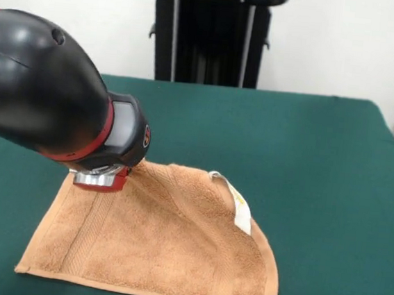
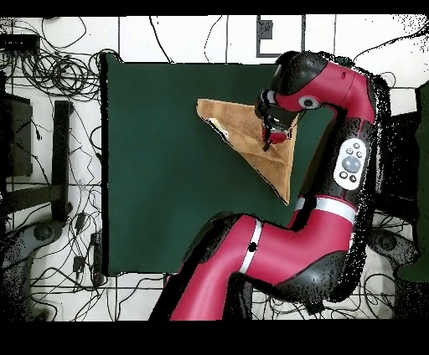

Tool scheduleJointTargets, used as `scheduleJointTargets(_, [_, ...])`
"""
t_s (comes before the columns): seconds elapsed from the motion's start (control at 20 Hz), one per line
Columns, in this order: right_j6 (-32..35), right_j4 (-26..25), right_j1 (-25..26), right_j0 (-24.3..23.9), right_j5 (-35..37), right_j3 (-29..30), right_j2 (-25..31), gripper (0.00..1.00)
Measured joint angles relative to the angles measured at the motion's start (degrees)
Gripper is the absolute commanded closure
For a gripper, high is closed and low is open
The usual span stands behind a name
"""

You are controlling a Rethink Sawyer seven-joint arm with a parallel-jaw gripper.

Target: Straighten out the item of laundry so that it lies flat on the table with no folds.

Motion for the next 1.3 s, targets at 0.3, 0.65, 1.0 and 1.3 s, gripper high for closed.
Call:
scheduleJointTargets(0.3, [-0.55, -0.64, 0.45, 0.01, -0.73, -0.94, -0.01, 1.00])
scheduleJointTargets(0.65, [-5.18, -2.91, -2.18, -0.50, -16.70, 4.90, 0.32, 1.00])
scheduleJointTargets(1.0, [-16.84, -4.79, -7.18, -4.60, -41.88, 16.19, 2.02, 1.00])
scheduleJointTargets(1.3, [-26.23, -6.13, -9.81, -9.05, -52.52, 22.07, 4.25, 1.00])
